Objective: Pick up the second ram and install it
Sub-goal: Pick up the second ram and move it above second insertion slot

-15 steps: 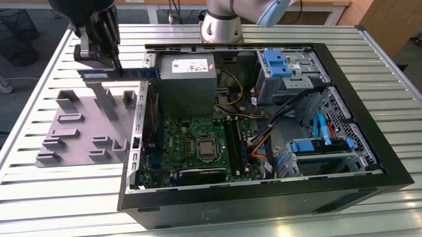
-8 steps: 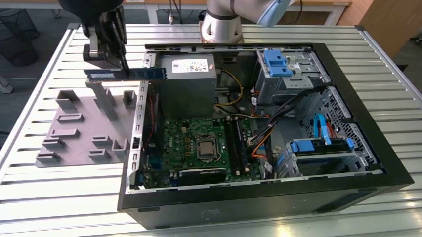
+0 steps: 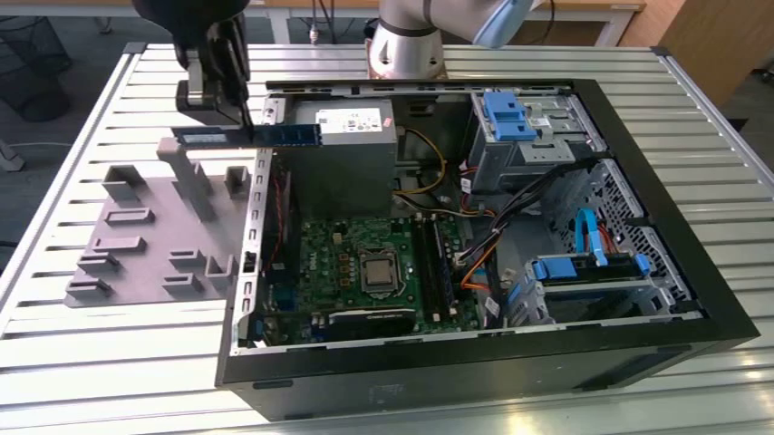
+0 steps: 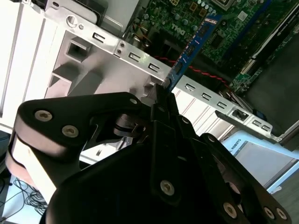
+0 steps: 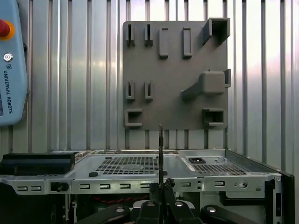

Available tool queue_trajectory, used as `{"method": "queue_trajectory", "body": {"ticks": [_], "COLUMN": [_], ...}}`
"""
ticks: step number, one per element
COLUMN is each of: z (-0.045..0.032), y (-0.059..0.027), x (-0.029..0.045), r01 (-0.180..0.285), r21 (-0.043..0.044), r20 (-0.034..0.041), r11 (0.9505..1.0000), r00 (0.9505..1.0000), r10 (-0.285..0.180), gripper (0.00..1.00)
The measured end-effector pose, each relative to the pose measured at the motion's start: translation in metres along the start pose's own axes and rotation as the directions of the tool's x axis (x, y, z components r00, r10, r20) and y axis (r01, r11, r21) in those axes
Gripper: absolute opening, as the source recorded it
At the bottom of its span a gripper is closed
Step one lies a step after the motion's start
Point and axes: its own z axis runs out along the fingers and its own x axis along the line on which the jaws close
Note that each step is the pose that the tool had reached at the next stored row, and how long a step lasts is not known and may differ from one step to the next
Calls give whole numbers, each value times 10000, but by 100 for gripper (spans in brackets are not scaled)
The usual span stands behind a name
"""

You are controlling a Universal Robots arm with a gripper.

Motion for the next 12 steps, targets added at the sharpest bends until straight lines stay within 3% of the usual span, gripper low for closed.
{"method": "queue_trajectory", "body": {"ticks": [12], "z": [0], "y": [-211], "x": [-3], "r01": [0], "r21": [0], "r20": [0], "r11": [10000], "r00": [10000], "r10": [0], "gripper": [14]}}
